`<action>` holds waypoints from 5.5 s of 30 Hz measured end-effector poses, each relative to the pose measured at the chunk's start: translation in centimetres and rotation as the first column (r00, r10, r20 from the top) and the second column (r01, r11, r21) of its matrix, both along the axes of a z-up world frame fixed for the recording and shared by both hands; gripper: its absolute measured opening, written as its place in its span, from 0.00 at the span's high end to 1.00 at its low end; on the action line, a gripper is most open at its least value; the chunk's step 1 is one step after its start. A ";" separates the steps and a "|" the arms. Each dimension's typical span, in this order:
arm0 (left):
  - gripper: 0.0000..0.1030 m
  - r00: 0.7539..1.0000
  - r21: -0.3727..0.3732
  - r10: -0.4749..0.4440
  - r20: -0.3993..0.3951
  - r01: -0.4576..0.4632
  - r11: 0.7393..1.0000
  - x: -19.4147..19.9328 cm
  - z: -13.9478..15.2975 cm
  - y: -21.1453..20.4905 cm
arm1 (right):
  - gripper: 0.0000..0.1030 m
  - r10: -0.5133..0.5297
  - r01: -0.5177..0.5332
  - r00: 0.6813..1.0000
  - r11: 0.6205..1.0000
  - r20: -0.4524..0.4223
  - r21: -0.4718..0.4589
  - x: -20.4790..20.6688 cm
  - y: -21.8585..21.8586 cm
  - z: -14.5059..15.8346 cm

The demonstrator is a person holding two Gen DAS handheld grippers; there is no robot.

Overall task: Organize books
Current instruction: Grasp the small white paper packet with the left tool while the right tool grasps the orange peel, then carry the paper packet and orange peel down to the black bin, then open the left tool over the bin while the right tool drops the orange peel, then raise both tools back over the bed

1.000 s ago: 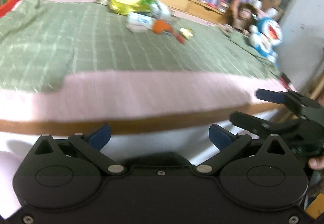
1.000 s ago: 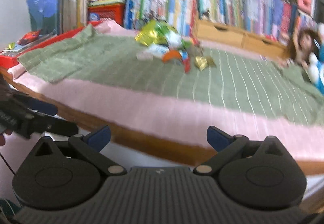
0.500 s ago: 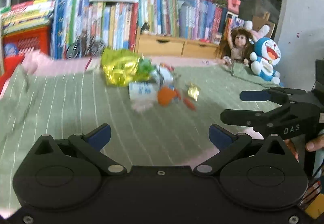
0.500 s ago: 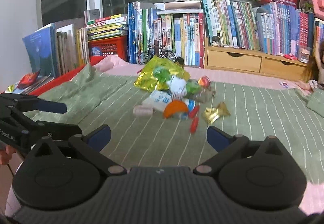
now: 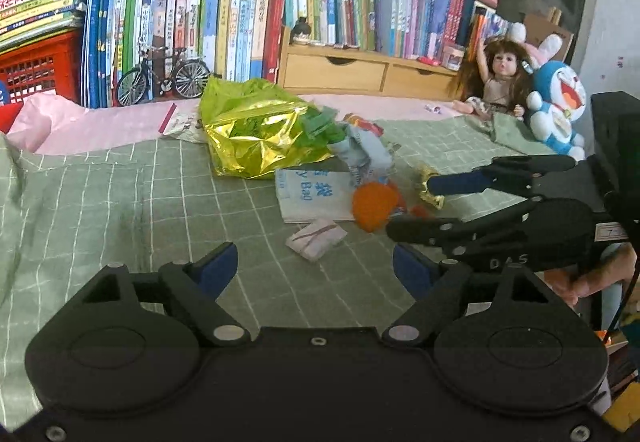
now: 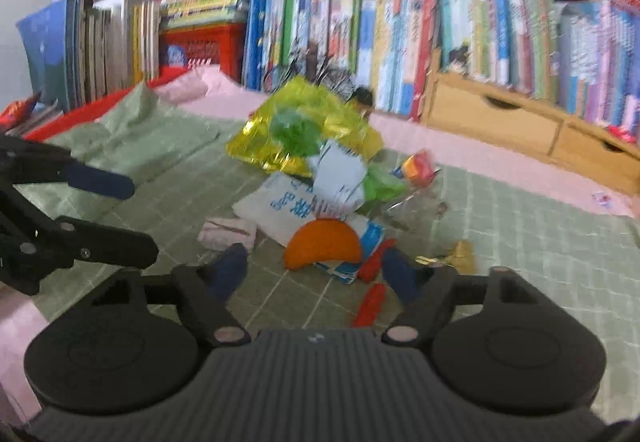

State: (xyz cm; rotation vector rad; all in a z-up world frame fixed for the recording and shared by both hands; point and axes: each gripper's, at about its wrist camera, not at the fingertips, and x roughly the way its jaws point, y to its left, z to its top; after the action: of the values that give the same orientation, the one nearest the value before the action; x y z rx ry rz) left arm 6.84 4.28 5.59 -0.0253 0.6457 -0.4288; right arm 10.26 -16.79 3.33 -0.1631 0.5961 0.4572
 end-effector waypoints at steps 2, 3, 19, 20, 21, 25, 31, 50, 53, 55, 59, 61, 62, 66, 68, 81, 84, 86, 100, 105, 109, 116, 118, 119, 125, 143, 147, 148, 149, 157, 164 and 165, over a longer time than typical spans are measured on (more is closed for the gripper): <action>0.20 1.000 0.000 0.001 -0.016 -0.001 1.000 0.9 -0.5 0.0 | 0.23 0.016 -0.016 1.000 1.000 -0.019 0.011 0.9 0.2 -0.7; 0.20 1.000 0.000 -0.002 -0.020 0.002 1.000 1.3 -0.7 0.0 | 0.23 0.023 -0.023 0.999 1.000 -0.022 0.012 1.3 0.4 -1.0; 0.48 0.999 0.071 -0.048 -0.024 0.049 0.996 4.1 -2.5 -2.1 | 0.54 0.051 -0.049 0.998 0.996 0.033 -0.070 1.6 1.5 -0.7; 0.48 0.998 0.072 -0.051 -0.025 0.053 0.996 4.3 -2.6 -2.2 | 0.54 0.052 -0.051 0.998 0.997 0.033 -0.056 1.3 1.3 -0.5; 0.48 0.998 0.074 -0.054 -0.028 0.056 0.996 4.5 -2.8 -2.4 | 0.54 0.054 -0.052 0.998 0.998 0.033 -0.043 0.9 1.1 -0.3; 0.55 0.998 0.086 -0.065 -0.020 0.066 0.994 4.7 -3.2 -3.1 | 0.54 0.045 -0.044 0.998 0.999 0.040 -0.029 -0.9 0.3 0.0; 0.75 0.996 0.114 -0.088 0.025 0.084 0.990 4.4 -3.4 -3.9 | 0.54 0.039 -0.038 0.999 0.999 0.037 -0.023 -3.1 -0.5 0.1; 0.76 0.997 -0.018 -0.013 0.082 0.015 1.000 -6.1 -0.4 -1.4 | 0.54 -0.025 0.028 0.999 0.987 -0.026 0.158 -9.1 -2.4 -0.2; 0.76 0.997 -0.021 -0.022 0.067 0.024 0.999 -7.9 -0.8 -1.5 | 0.54 -0.009 0.014 1.000 0.983 -0.029 0.186 -10.4 -2.5 0.0; 0.76 0.998 -0.066 -0.029 0.046 0.032 0.997 -8.9 -1.0 -1.3 | 0.54 -0.011 0.017 0.999 0.980 -0.032 0.201 -11.2 -2.5 0.1; 0.76 0.999 -0.080 -0.033 0.042 0.037 0.996 -11.1 -1.0 -1.2 | 0.54 -0.013 0.021 0.999 0.979 -0.041 0.204 -13.2 -2.5 0.0; 0.76 0.998 -0.090 -0.046 0.042 0.049 0.995 -12.2 -0.9 -1.2 | 0.54 -0.011 0.019 0.999 0.978 -0.044 0.207 -14.1 -2.6 0.0; 0.76 0.998 -0.095 -0.050 0.043 0.054 0.994 -12.8 -0.9 -1.2 | 0.54 -0.008 0.017 0.999 0.978 -0.043 0.210 -14.6 -2.6 0.0; 0.76 0.998 -0.110 -0.053 0.036 0.057 0.992 -14.8 -0.5 -1.2 | 0.55 0.012 -0.001 0.999 0.975 -0.046 0.224 -16.2 -2.7 0.1; 0.76 0.997 -0.125 -0.068 0.038 0.072 0.990 -16.1 -0.3 -1.2 | 0.55 0.021 -0.012 0.999 0.976 -0.039 0.217 -17.2 -2.6 0.3; 0.76 0.994 -0.121 -0.112 0.009 0.113 0.986 -22.7 -0.9 -1.0 | 0.55 0.042 -0.021 0.995 0.973 -0.088 0.229 -22.3 -3.0 -0.8; 0.76 0.992 -0.121 -0.129 -0.016 0.126 0.985 -23.5 -1.4 -1.2 | 0.55 0.042 -0.015 0.991 0.978 -0.127 0.209 -23.0 -2.7 -2.1; 0.76 0.989 -0.113 -0.147 -0.022 0.144 0.983 -24.0 -1.7 -1.4 | 0.55 0.054 -0.020 0.987 0.975 -0.150 0.219 -23.4 -2.6 -2.8; 0.76 0.969 -0.106 -0.146 -0.201 0.126 0.986 -23.2 -7.4 -2.4 | 0.55 -0.034 0.086 0.962 0.980 -0.271 0.181 -24.1 -3.8 -6.2; 0.75 0.955 -0.100 -0.142 -0.260 0.119 0.988 -22.3 -9.6 -2.9 | 0.55 -0.051 0.117 0.952 0.972 -0.301 0.204 -24.3 -4.4 -7.0; 0.75 0.945 -0.097 -0.145 -0.292 0.122 0.988 -21.7 -10.7 -3.5 | 0.55 -0.064 0.136 0.946 0.968 -0.319 0.211 -24.3 -4.7 -7.5; 0.21 0.942 -0.047 -0.083 -0.325 0.071 0.996 -20.9 -11.7 -3.9 | 0.54 -0.085 0.157 0.940 0.968 -0.330 0.198 -24.2 -5.2 -7.8; 0.09 0.942 -0.040 -0.062 -0.330 0.052 0.998 -20.6 -11.8 -3.7 | 0.54 -0.090 0.160 0.940 0.968 -0.328 0.193 -24.2 -5.3 -7.8; 0.05 0.941 -0.037 -0.053 -0.335 0.043 0.998 -20.5 -11.8 -3.6 | 0.54 -0.090 0.160 0.941 0.968 -0.327 0.194 -24.1 -5.4 -7.8; 0.01 0.938 -0.054 -0.031 -0.346 0.014 0.998 -20.4 -11.6 -2.7 | 0.54 -0.081 0.156 0.939 0.966 -0.334 0.206 -24.1 -5.2 -8.1; 0.00 0.923 -0.058 0.033 -0.383 -0.060 0.997 -20.8 -12.0 -0.7 | 0.00 -0.097 0.142 0.933 0.984 -0.348 0.108 -23.3 -3.3 -8.4; 0.00 0.920 -0.051 0.041 -0.389 -0.067 0.996 -20.8 -12.2 -0.5 | 0.00 -0.132 0.183 0.916 0.978 -0.378 0.102 -23.0 -3.7 -9.0; 0.00 0.919 -0.053 0.041 -0.391 -0.067 0.996 -20.8 -12.2 -0.5 | 0.00 -0.136 0.188 0.915 0.977 -0.380 0.102 -23.0 -3.8 -9.0; 0.00 0.918 -0.056 0.039 -0.394 -0.066 0.996 -20.8 -12.2 -0.4 | 0.00 -0.138 0.190 0.914 0.976 -0.382 0.102 -23.1 -3.9 -9.1; 0.00 0.918 -0.066 0.027 -0.395 -0.057 0.996 -20.9 -12.2 -0.4 | 0.00 -0.148 0.193 0.914 0.978 -0.378 0.084 -23.4 -4.0 -8.9; 0.00 0.924 -0.089 0.014 -0.383 -0.052 0.995 -21.1 -11.4 -0.5 | 0.00 -0.144 0.184 0.921 0.980 -0.362 0.076 -23.4 -3.8 -8.3; 0.00 0.926 -0.089 0.010 -0.377 -0.047 0.995 -21.2 -11.0 -0.5 | 0.00 -0.146 0.184 0.922 0.980 -0.359 0.075 -23.5 -3.7 -8.2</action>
State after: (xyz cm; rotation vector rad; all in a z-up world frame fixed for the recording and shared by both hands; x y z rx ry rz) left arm -14.32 3.75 -5.45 -0.2137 1.0016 -0.4309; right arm -13.24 -20.51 -4.84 0.0749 0.9277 0.3546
